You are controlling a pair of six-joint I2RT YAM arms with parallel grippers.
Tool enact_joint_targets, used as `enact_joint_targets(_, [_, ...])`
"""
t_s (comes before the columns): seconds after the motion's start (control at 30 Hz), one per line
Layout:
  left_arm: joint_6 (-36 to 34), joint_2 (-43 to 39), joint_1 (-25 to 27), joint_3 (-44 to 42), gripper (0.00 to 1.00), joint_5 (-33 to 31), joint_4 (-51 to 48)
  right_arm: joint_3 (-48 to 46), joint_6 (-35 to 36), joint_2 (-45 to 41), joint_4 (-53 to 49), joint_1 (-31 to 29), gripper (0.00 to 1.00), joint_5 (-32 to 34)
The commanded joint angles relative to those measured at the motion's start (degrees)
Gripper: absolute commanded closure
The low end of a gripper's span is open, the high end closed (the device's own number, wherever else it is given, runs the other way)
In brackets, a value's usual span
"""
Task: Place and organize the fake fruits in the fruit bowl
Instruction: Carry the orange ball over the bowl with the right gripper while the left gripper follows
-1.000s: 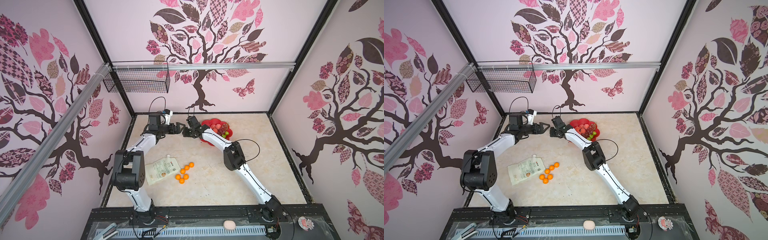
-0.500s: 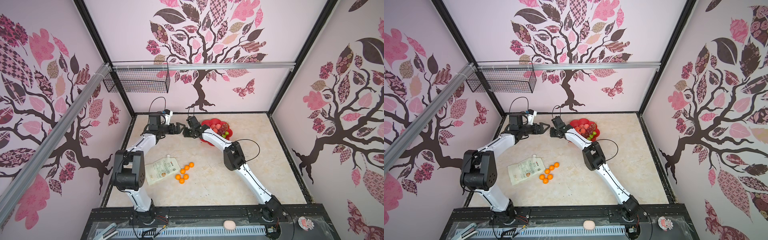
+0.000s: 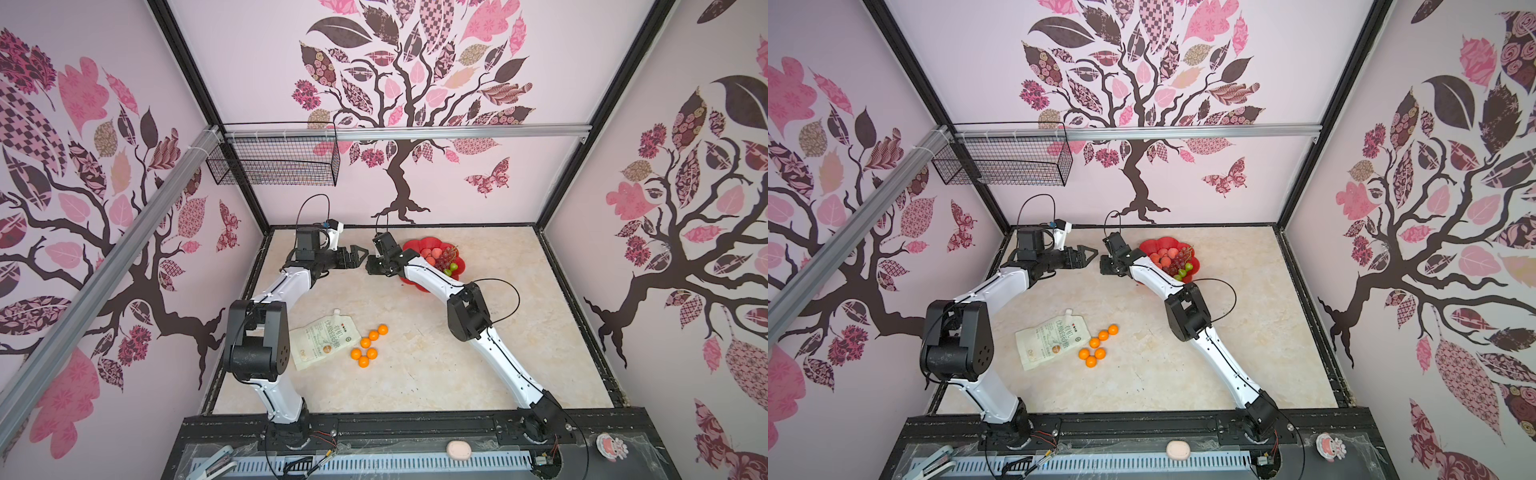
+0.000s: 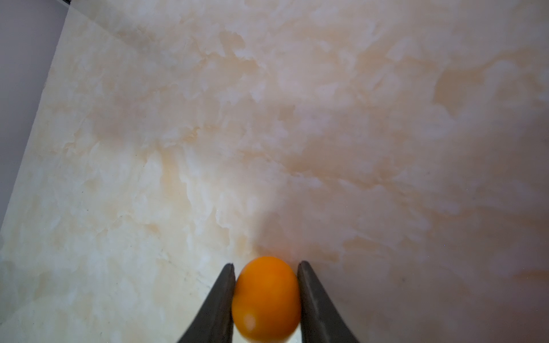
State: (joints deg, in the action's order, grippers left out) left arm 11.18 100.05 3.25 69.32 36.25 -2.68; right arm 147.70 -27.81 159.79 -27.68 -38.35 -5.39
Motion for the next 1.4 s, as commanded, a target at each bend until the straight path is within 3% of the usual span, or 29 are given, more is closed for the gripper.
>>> enact_joint_targets(0.0, [0.5,-2.4,-0.5,2.3,0.01,0.4,1.0,0.6,1.6,-5.8,-2.5,-0.2,0.68,0.9])
enact_joint_targets(0.13, [4.9,-3.7,-0.5,2.4,0.02,-2.1,2.5,-1.8,2.0,-9.3,-2.4,-0.2,0.68,1.4])
enact_joint_targets(0.3, [4.9,-5.2,-0.4,1.6,0.02,-3.5,3.1,-5.4,1.5,-13.7,-2.3,0.6,0.68,1.8])
enact_joint_targets(0.47, [3.5,-4.5,0.6,2.1,0.02,-0.9,2.7,-9.3,0.5,-17.7,-2.4,2.2,0.69,1.8])
enact_joint_targets(0.97, [0.5,-0.9,10.8,3.5,0.02,1.0,0.3,-29.8,1.2,-31.1,1.0,8.6,0.69,3.8])
enact_joint_targets(1.1, [0.1,0.0,12.7,3.5,0.02,1.3,0.0,-33.6,1.2,-32.4,1.9,9.1,0.67,4.7])
enact_joint_targets(1.37, [-2.0,1.0,14.5,5.3,0.02,0.7,-3.5,-32.6,1.8,-29.1,-0.4,9.2,0.66,5.5])
